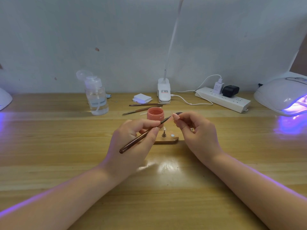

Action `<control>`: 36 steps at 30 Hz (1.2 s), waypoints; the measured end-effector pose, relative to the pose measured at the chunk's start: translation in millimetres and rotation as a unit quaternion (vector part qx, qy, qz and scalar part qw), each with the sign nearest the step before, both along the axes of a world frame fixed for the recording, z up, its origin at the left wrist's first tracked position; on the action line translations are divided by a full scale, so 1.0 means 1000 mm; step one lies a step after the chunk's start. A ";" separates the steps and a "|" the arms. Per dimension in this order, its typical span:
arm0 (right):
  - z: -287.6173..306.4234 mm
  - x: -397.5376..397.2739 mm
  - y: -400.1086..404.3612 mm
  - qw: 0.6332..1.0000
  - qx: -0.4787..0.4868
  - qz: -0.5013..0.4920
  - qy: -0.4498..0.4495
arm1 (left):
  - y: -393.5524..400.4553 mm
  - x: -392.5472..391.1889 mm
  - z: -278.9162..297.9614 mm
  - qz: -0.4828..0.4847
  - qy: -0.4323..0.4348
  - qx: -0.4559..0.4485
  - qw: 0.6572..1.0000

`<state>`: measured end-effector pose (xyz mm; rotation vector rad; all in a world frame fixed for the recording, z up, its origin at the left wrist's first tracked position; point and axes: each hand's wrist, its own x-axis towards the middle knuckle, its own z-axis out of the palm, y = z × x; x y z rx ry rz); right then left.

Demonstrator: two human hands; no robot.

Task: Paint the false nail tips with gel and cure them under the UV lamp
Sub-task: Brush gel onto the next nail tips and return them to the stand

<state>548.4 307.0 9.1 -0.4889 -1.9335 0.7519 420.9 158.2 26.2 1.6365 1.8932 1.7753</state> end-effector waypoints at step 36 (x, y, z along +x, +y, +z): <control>0.015 0.020 0.004 0.934 0.109 -0.153 -0.303 | 0.011 -0.014 -0.007 0.032 -0.235 0.005 0.972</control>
